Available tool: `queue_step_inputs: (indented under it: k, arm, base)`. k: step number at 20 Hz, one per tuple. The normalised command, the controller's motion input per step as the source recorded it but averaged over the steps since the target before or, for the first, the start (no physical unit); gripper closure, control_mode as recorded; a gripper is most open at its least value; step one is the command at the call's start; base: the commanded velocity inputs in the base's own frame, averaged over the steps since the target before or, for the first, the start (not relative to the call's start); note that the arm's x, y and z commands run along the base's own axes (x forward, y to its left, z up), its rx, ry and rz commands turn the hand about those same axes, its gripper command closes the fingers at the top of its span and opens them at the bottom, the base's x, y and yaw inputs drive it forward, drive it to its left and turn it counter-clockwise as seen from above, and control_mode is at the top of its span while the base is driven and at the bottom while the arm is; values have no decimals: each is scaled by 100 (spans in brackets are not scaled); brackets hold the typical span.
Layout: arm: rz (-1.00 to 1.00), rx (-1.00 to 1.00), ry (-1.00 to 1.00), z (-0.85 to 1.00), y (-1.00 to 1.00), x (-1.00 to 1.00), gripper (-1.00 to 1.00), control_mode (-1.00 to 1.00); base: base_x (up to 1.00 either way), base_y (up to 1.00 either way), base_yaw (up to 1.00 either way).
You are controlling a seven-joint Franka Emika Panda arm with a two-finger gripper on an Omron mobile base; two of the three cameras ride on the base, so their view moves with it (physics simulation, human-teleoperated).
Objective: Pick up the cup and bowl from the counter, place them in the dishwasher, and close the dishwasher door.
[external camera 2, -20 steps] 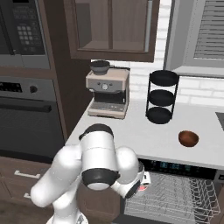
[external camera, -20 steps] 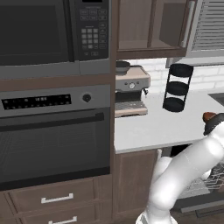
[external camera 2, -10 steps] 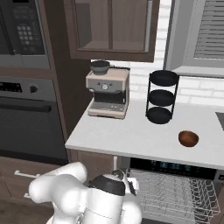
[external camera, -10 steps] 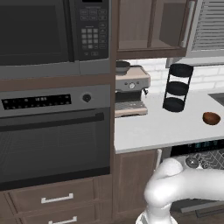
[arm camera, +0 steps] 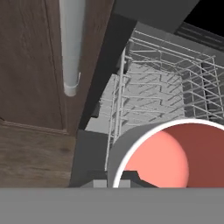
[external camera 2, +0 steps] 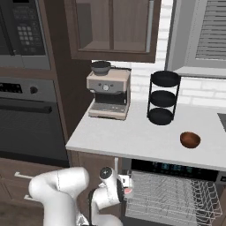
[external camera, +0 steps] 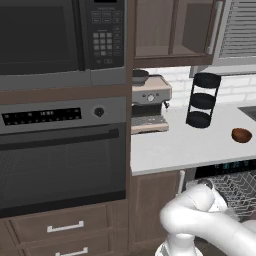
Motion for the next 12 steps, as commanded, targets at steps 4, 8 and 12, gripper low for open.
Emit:
queue_step_inputs:
  k: [4,8,12]
  arm:
    - [0,6,0,2,-67,34,100,-100]
    - [1,8,0,-2,-54,53,100,-100]
    - [0,9,0,-23,-54,52,100,-100]
  base:
    - [0,0,0]
    - [0,0,0]
    - [0,0,0]
